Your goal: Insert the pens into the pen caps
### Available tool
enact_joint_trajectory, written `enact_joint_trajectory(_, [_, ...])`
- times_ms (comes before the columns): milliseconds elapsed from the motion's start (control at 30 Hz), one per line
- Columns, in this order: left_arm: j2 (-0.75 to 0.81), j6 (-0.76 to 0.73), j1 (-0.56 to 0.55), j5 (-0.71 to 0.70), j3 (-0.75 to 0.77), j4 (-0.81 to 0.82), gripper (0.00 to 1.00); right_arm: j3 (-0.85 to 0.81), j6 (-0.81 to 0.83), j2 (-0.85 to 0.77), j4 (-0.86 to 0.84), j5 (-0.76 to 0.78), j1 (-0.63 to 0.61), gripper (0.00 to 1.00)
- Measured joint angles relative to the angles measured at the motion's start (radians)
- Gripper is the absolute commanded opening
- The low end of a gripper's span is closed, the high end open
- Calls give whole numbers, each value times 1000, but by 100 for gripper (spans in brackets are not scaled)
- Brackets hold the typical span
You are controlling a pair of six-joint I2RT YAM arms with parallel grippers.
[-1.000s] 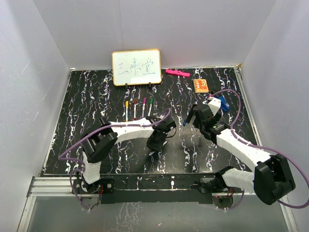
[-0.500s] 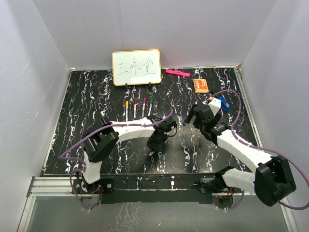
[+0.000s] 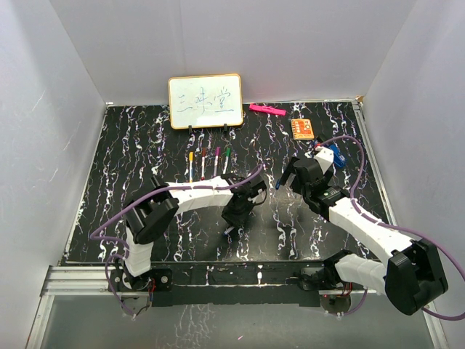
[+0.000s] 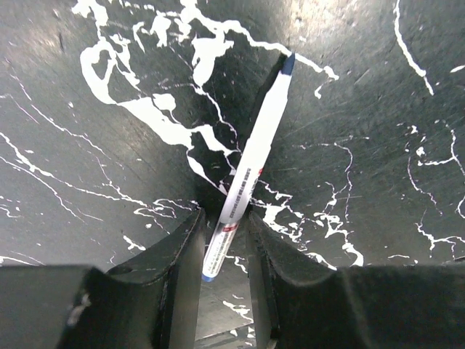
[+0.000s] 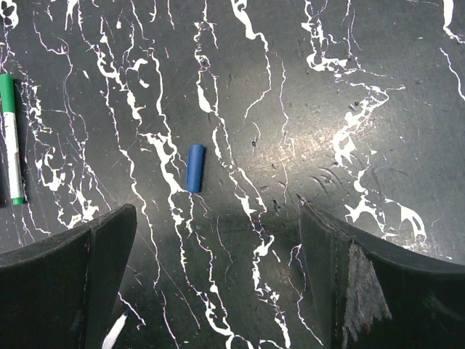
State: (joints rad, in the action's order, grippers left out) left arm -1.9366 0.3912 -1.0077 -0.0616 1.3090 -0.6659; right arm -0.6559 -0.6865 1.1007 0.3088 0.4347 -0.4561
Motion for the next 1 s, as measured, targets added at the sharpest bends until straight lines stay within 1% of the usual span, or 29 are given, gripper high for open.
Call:
enact_joint_trajectory(200, [0,-14,11,-9,1,38,27,0,1,0,-6,-11,0,92])
enact_joint_trajectory(433, [-1,-14,18,-8,0,44,21,17,4,-13,-13,-12,0,93])
enact_joint_trajectory(533, [-1,-14,19,-8,-1,44,14,17,4,-13,-15,-11,0,93])
enact_joint_trajectory(633, [0,-13,23,-5,-5,45,0,17,4,-14,-15,-11,0,93])
enact_joint_trajectory(900, [27,-12,23,3,-47,90,0,17,4,-13,-17,-8,0,92])
enact_joint_trajectory(1000, [41,-8,24,3,-68,113,0,17,5,-8,-22,-8,0,88])
